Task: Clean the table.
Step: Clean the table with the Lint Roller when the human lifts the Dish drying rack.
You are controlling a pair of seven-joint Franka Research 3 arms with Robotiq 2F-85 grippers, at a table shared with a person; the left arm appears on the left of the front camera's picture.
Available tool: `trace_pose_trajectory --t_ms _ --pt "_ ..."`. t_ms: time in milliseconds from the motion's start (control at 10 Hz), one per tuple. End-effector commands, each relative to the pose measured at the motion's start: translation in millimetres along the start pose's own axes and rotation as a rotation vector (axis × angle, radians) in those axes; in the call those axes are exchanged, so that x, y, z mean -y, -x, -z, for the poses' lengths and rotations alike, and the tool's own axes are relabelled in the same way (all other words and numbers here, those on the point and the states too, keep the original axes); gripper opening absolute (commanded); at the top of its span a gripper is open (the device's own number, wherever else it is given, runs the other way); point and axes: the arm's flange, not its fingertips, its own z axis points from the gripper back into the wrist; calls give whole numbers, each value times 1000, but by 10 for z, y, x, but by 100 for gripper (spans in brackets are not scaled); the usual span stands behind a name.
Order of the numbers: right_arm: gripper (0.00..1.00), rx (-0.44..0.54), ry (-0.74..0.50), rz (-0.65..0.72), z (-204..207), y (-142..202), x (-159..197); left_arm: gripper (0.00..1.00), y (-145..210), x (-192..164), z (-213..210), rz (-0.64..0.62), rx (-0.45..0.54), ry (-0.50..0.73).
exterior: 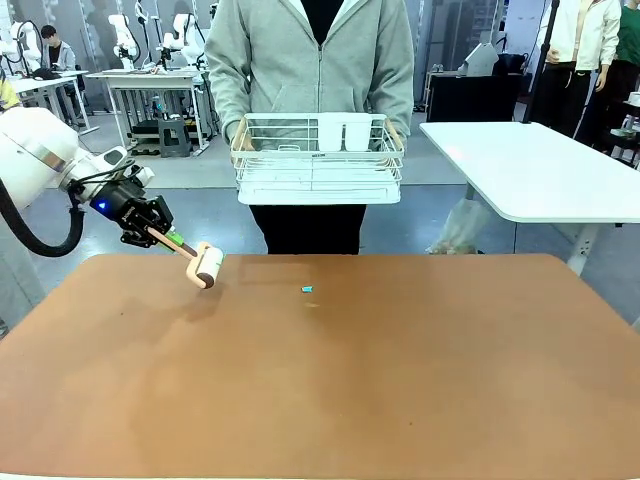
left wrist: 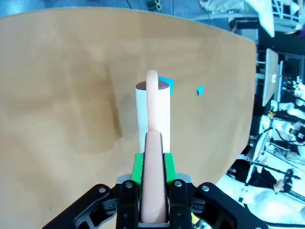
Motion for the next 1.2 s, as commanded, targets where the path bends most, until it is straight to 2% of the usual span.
trace_pose_trajectory --t_ms 0,500,600,700,1100 --pt "100 7 -12 -15 8 6 -20 21 -78 -55 92 -38 14 -4" --pt "100 7 -12 -15 8 6 -20 21 -45 -274 289 -75 -24 20" --pt "100 7 -12 -15 8 6 -20 21 -27 -262 257 -74 -62 8" --pt "100 7 -12 -15 8 6 -20 21 -10 -221 286 -51 -31 12" --pt "100 7 -12 -15 8 6 -20 21 -10 -221 286 -51 -31 12"
